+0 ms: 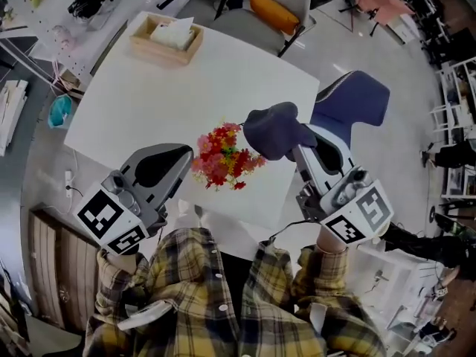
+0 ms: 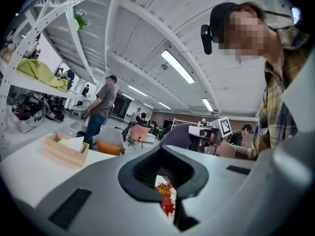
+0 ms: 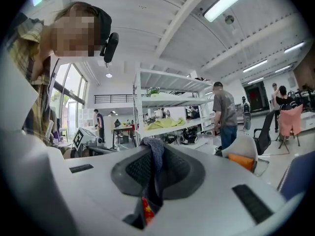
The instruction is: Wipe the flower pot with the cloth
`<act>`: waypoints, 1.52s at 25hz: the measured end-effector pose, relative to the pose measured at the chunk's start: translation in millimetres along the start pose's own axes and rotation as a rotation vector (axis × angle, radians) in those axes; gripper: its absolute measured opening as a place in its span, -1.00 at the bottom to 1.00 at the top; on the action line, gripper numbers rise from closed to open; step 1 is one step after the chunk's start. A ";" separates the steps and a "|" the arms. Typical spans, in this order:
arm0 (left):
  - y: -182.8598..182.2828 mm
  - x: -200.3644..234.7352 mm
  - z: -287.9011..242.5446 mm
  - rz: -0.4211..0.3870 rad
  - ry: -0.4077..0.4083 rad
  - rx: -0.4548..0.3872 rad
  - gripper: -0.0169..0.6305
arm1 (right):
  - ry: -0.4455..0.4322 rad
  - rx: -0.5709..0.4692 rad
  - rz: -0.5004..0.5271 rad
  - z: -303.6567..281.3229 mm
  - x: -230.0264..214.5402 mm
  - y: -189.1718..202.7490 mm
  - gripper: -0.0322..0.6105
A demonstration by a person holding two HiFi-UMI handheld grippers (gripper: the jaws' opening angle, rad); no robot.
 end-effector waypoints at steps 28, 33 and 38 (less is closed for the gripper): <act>-50.6 -60.8 -31.1 -0.191 -0.041 0.018 -0.92 | -0.042 -0.063 -0.042 40.1 64.0 -14.6 -0.85; -59.7 -59.1 -35.1 -0.211 -0.041 0.045 -0.92 | -0.046 -0.052 -0.048 42.7 58.1 -12.2 -0.85; -58.9 -57.1 -42.7 -0.216 -0.020 0.106 -0.92 | -0.055 -0.046 -0.049 45.5 53.4 -7.7 -0.85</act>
Point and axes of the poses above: the fingertips, and each gripper's own axes: z backward along the fingers, x to its left, y out of its underside, the point moved 4 cm from there along z, backward along the fingers, and after that the axes turned 2 degrees about x, right-handed, at the moved point
